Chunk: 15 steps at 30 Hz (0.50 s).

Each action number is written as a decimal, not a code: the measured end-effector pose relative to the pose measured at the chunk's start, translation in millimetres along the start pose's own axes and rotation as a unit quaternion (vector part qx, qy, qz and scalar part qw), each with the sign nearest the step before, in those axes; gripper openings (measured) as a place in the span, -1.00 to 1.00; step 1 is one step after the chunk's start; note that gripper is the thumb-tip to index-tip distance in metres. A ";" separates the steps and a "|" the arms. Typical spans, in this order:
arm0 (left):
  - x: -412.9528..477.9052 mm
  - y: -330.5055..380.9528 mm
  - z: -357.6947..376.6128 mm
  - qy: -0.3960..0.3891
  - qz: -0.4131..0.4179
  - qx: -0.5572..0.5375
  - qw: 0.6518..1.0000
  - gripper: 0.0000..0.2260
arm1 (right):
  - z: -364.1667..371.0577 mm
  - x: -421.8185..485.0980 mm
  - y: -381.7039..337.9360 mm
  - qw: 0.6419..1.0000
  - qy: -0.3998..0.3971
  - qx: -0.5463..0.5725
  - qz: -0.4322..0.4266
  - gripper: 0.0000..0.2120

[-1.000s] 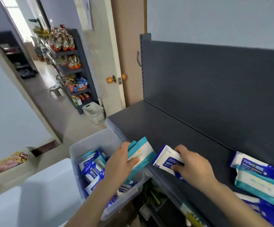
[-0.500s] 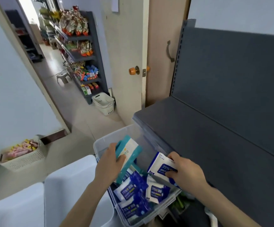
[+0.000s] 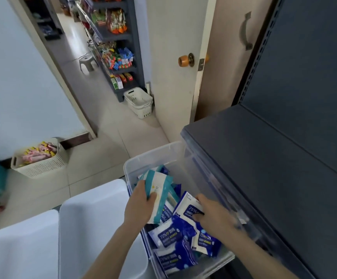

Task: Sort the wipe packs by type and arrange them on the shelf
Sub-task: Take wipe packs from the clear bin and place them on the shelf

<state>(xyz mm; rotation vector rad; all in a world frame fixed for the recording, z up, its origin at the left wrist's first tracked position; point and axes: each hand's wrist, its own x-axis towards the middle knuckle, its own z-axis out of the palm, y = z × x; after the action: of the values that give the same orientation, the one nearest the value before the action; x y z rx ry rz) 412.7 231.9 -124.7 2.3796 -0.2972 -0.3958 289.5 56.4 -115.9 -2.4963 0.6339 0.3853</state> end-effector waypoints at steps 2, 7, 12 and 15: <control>4.4 -5.0 9.8 -0.008 -0.020 0.007 1.000 -0.77 | 9.2 15.7 2.9 1.000 -0.024 0.011 0.008 -0.75; 13.4 -15.0 31.9 -0.026 -0.038 0.030 0.998 -0.71 | 24.1 43.1 15.6 0.995 -0.073 0.062 0.024 -0.84; 23.2 -17.5 44.8 -0.034 -0.049 0.064 0.996 -0.63 | 29.5 55.4 22.4 0.992 -0.096 0.075 0.026 -0.73; 28.8 -17.1 49.3 -0.057 -0.063 0.087 0.993 -0.57 | 29.4 55.9 22.5 0.994 -0.085 0.072 0.013 -0.68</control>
<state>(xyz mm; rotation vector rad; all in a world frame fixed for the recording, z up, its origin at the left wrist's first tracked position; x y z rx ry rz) 423.5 205.6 -177.0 2.5593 -0.2438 -0.5873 321.4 36.0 -171.2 -2.2925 0.6046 0.5363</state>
